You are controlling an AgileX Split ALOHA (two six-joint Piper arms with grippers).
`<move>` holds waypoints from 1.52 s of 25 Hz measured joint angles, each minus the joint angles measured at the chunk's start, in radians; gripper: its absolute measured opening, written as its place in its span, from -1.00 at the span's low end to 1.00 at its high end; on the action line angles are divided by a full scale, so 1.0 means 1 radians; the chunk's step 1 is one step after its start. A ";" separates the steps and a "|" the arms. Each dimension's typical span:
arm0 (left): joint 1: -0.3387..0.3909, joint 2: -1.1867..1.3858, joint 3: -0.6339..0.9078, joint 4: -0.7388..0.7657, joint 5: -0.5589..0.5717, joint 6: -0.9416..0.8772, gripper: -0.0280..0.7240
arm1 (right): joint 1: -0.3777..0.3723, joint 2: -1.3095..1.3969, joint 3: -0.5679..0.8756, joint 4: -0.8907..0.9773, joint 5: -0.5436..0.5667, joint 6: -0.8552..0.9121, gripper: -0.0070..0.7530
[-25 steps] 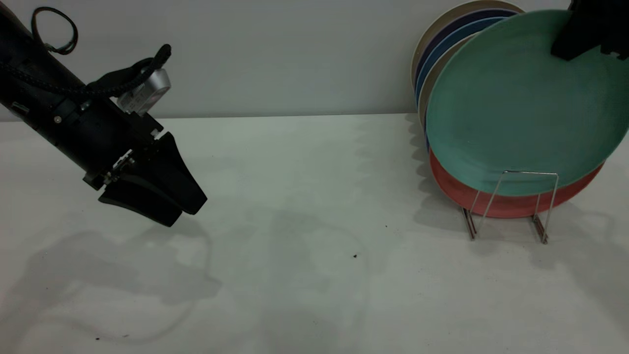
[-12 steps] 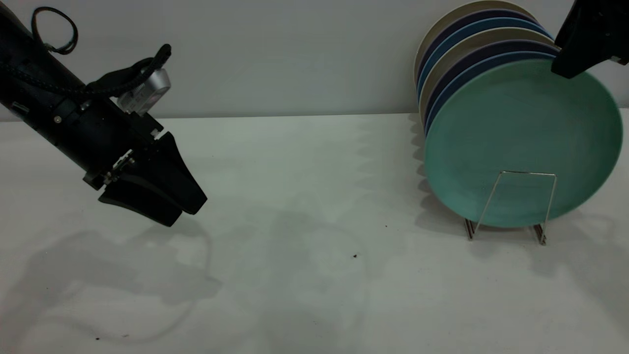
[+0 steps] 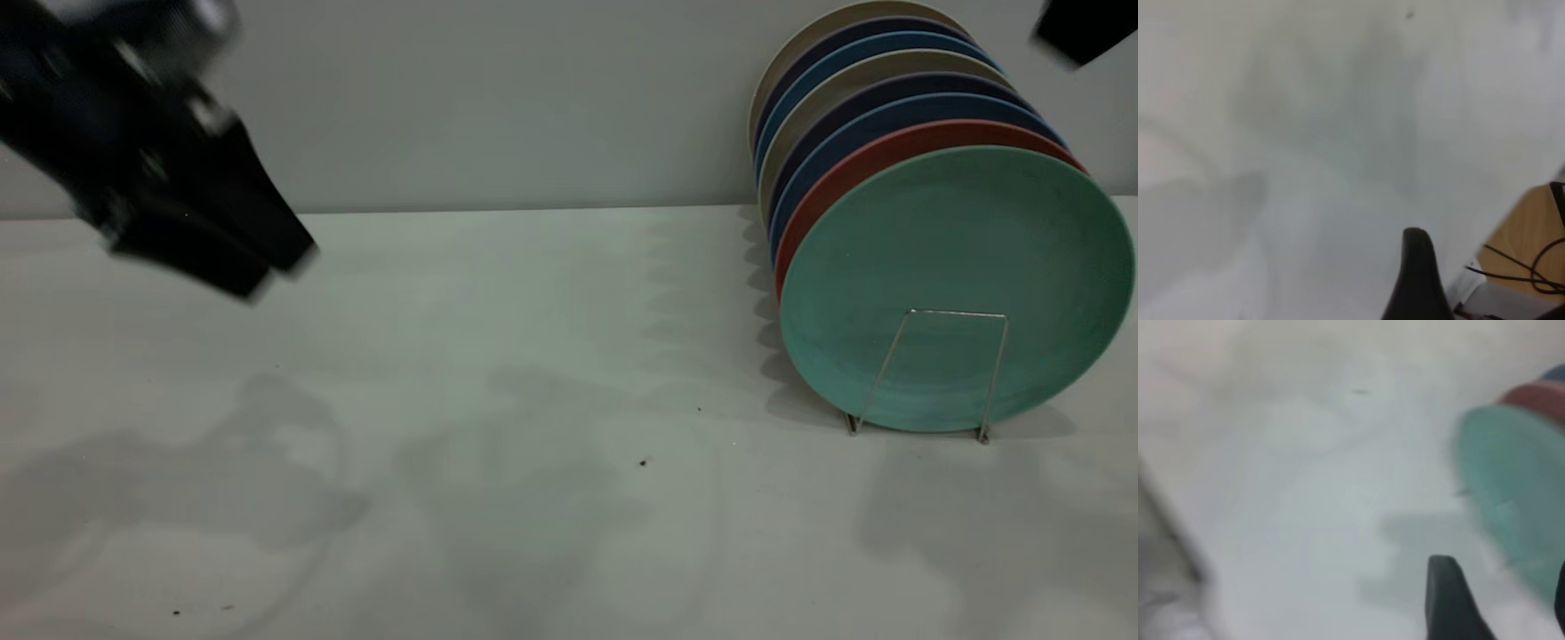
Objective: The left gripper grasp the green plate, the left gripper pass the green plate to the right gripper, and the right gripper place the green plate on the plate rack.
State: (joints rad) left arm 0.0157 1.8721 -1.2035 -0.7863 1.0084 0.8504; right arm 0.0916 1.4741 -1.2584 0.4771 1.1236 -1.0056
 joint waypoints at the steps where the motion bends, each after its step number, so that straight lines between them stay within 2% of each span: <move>1: 0.007 -0.041 0.000 0.012 0.024 -0.026 0.64 | 0.000 -0.038 0.000 0.001 0.047 0.068 0.05; 5: 0.014 -0.245 0.000 0.104 0.101 -0.148 0.64 | 0.000 -0.162 0.010 -0.003 0.096 0.327 0.05; 9: 0.014 -0.440 0.000 0.224 0.142 -0.244 0.64 | 0.000 -0.265 0.076 -0.082 0.103 0.492 0.05; 15: 0.014 -0.680 0.003 0.432 0.157 -0.454 0.64 | 0.000 -0.481 0.320 -0.255 0.107 0.672 0.05; 20: 0.014 -0.826 0.072 0.531 0.158 -0.575 0.64 | 0.000 -0.660 0.560 -0.345 0.111 0.803 0.05; 26: 0.014 -0.966 0.268 0.571 0.154 -0.608 0.64 | 0.000 -0.910 0.732 -0.424 0.087 0.891 0.05; 31: 0.014 -1.057 0.429 0.593 0.105 -0.610 0.64 | 0.000 -1.088 0.771 -0.453 0.015 0.899 0.05; 38: 0.014 -1.153 0.575 0.686 0.084 -0.685 0.64 | 0.000 -1.172 0.787 -0.495 0.002 0.949 0.05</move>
State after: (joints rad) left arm 0.0293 0.7187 -0.6289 -0.1006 1.0923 0.1653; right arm 0.0916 0.3019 -0.4719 -0.0179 1.1257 -0.0566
